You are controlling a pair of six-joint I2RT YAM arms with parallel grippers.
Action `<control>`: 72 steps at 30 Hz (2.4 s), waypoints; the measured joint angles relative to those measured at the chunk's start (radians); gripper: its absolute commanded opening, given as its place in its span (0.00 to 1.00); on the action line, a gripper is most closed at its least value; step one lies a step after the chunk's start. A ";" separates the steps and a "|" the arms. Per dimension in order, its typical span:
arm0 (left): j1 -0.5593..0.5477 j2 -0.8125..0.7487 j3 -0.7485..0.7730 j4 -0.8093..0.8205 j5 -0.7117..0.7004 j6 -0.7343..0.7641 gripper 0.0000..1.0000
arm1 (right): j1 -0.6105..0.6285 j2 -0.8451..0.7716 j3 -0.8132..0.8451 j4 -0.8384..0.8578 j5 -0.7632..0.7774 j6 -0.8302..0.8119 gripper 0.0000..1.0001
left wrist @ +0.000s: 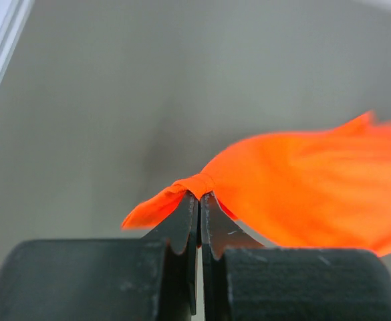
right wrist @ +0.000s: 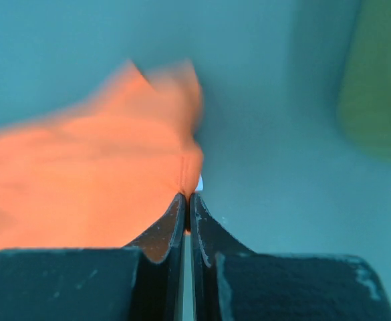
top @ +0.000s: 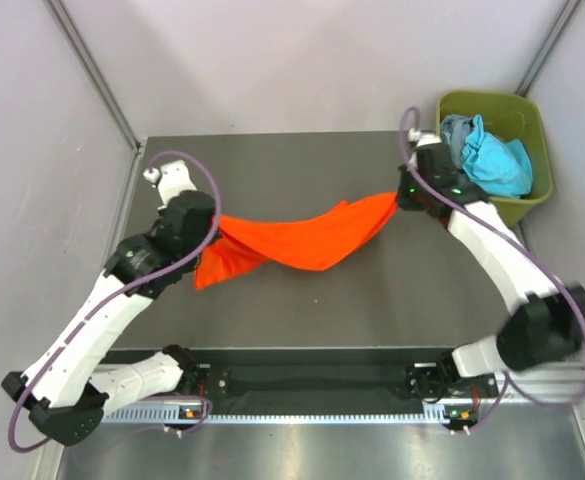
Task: Fold and stack the t-shirts
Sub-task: Flatten the tshirt out
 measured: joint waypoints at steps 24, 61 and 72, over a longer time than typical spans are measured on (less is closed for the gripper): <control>0.169 0.308 0.192 -0.029 0.123 0.071 0.54 | -0.029 0.179 0.403 -0.286 -0.179 0.158 0.50; 0.494 0.187 -0.591 0.130 0.539 -0.324 0.39 | -0.055 -0.399 -0.527 -0.234 -0.275 0.286 0.36; 0.499 0.222 -0.625 0.211 0.541 -0.328 0.36 | -0.055 -0.414 -0.583 -0.221 -0.283 0.297 0.36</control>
